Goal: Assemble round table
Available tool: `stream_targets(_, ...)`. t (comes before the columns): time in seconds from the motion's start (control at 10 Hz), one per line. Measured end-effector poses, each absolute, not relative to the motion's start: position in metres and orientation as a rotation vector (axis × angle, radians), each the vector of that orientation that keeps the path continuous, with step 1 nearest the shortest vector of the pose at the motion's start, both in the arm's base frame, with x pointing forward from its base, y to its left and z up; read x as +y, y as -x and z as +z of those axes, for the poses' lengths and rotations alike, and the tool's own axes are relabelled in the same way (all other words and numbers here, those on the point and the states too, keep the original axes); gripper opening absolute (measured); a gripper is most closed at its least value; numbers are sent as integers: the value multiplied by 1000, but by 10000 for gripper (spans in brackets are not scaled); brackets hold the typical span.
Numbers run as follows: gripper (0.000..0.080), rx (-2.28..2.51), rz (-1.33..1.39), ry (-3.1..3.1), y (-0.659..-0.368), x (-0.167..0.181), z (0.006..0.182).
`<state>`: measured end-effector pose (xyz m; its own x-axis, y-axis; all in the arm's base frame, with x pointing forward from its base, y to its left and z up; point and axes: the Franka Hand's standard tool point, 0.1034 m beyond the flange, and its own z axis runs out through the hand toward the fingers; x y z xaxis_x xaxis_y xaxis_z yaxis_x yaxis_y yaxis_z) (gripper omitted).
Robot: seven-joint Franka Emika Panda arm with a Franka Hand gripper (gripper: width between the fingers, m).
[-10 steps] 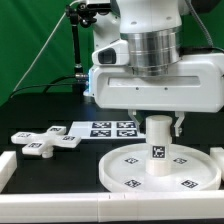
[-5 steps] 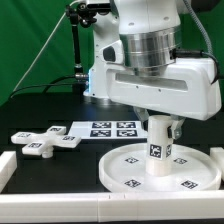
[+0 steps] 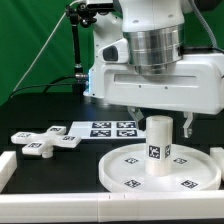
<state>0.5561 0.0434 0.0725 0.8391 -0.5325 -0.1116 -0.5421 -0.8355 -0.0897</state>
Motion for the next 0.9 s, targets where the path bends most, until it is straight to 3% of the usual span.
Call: stream_targets(0.9, 649, -646, 41, 2980, -559, 41, 74)
